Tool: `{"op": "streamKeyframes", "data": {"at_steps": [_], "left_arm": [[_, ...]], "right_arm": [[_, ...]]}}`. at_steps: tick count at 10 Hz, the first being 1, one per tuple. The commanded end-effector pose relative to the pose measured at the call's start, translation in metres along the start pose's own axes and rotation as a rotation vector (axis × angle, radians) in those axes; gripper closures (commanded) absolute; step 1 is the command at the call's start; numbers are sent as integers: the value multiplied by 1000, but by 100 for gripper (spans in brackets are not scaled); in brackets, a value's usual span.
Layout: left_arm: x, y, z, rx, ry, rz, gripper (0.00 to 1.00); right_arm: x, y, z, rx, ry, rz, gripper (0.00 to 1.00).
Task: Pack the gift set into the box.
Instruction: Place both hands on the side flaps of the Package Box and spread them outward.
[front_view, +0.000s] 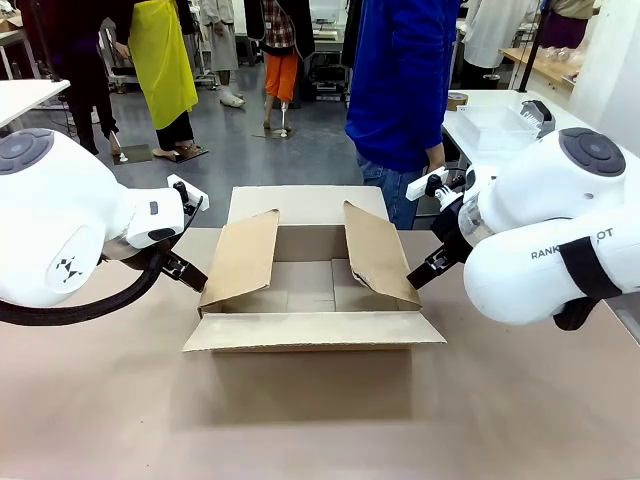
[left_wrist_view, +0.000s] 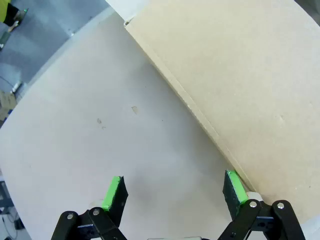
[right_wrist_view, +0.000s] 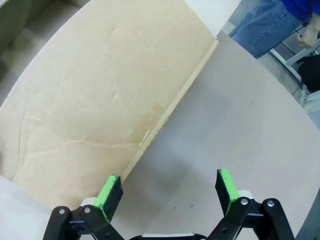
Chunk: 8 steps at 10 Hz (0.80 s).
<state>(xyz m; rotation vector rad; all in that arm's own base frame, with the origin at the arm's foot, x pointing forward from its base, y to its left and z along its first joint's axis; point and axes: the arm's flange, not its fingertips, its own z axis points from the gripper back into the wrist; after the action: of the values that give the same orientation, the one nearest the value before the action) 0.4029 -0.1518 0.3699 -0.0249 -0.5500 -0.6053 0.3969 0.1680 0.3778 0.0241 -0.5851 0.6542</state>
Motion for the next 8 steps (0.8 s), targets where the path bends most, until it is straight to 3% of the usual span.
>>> {"op": "streamKeyframes", "data": {"at_steps": [1, 4, 5, 7, 8], "left_arm": [[0, 0, 0, 0, 0, 0, 0], [-17, 44, 102, -108, -131, 82, 0], [-28, 57, 132, -173, -168, 176, 0], [-63, 92, 166, -470, -195, 263, 0], [-88, 120, 174, -645, -217, 346, 0]], "right_arm": [[0, 0, 0, 0, 0, 0, 0], [1, -44, 81, 67, -5, -89, 0], [-11, -66, 105, 193, -15, -174, 0], [-49, -117, 150, 443, -44, -450, 0], [-75, -148, 168, 475, -75, -667, 0]]}}
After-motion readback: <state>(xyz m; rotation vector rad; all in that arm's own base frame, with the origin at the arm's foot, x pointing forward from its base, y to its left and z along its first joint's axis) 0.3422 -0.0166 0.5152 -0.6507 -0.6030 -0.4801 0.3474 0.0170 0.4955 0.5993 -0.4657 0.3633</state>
